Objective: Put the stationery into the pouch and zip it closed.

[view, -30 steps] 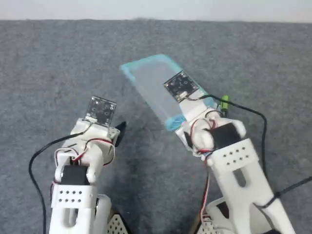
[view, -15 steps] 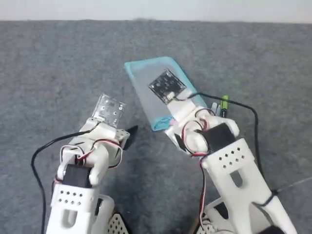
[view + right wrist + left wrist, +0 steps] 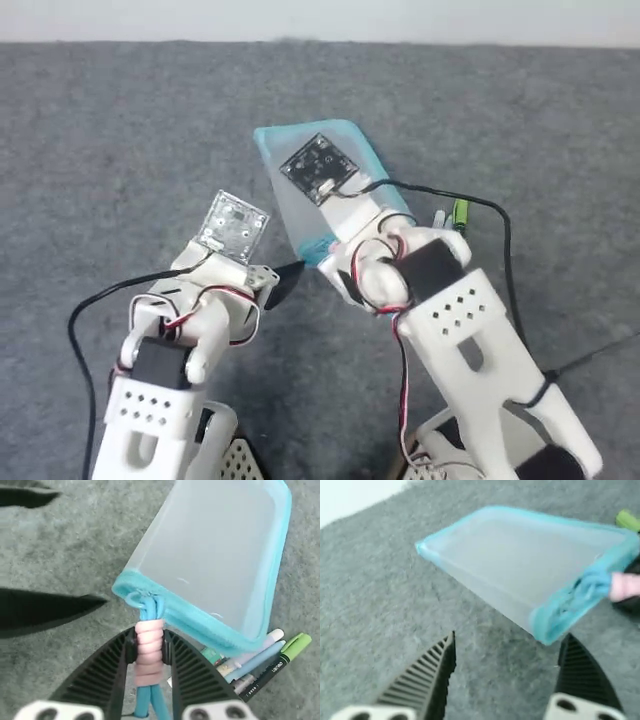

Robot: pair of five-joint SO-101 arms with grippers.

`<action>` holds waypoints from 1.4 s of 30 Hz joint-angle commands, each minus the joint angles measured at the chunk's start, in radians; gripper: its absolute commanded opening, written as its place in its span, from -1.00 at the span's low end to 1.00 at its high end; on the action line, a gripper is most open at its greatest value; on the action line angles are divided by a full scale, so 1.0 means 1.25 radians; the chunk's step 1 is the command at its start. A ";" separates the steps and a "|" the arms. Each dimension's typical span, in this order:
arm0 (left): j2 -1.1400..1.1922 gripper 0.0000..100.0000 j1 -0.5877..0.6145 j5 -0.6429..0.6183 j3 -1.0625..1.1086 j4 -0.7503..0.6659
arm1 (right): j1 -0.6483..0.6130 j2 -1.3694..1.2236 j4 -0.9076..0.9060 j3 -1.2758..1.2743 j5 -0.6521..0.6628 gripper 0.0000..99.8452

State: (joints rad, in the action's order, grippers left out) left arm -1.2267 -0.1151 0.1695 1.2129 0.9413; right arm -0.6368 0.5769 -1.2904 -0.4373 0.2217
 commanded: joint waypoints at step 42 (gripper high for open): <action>-0.002 -0.98 0.134 -0.016 0.161 -0.296 | 0.172 0.174 -0.163 -0.076 0.187 -0.99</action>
State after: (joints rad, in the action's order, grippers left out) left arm -1.2267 -0.0215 0.1619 1.4246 0.6237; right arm -0.5478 0.7702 -1.5037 -0.5324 0.4135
